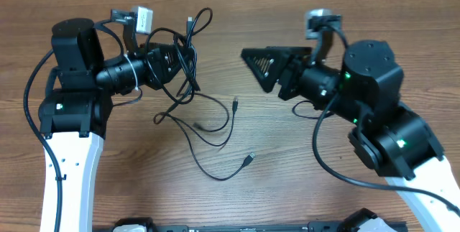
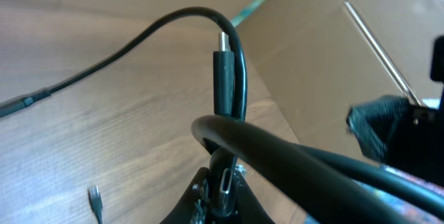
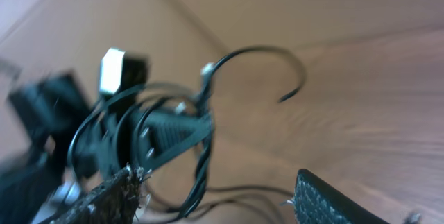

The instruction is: Untangle cables

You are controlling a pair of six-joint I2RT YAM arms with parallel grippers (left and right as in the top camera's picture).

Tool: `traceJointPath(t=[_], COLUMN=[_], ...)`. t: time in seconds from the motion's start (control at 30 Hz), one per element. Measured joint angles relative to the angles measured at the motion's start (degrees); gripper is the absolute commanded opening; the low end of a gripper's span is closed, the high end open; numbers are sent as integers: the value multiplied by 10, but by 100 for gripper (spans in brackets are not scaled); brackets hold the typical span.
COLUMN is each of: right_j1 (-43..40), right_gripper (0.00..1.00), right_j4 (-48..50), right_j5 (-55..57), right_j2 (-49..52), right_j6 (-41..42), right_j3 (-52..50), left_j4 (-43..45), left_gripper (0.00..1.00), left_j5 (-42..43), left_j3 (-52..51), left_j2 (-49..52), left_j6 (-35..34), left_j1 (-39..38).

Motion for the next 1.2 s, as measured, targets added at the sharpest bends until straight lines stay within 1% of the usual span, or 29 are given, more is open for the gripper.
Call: traceJointPath(t=[0.03,0.13,0.17,0.33,0.43,0.67,0.83,0.97,1.03,1.1,1.13,1.17,1.2], right_j1=[0,1,2,21,27,39,65,80,83,83,83,83,83], right_gripper=[61,59,60,73,75,80,80,87,87,84,80,72,51], right_j4=[0,-3,-3,-3,-2,1,10,23,27,27,27,27,27], right_j5=[-28,-92,-115,-205,-238,-290,-298,-302,-303,-301,-297,-293,-289], right_j2=[10,39,50,100,120,153,166,179,185,189,190,190,190], right_j6=[-9,-29,-47,-147,-181,-204,-212,-218,-221,-222,-222,-223,-223], right_j3=[0,0,0,0,0,0,0,0,0,0,0,0,0], left_j4=[-16,-67,-82,-165,-208,-271,-297,-301,-301,-301,-301,-301,-301], left_gripper=[8,8,8,8,9,9,8,8,8,8,8,8,8], left_j5=[-13,-66,-83,-158,-192,-266,-290,-298,-299,-301,-301,-301,-302], left_j3=[0,-1,-1,-2,-2,-2,-2,-2,-2,-2,-2,-2,-2], left_j2=[0,0,0,0,0,0,0,0,0,0,0,0,0], left_j6=[-10,-38,-47,-87,-101,-116,-130,-138,-143,-150,-155,-158,-160], left_j1=[0,-4,-5,-18,-21,-21,-21,-35,-45,-54,-59,-63,-68])
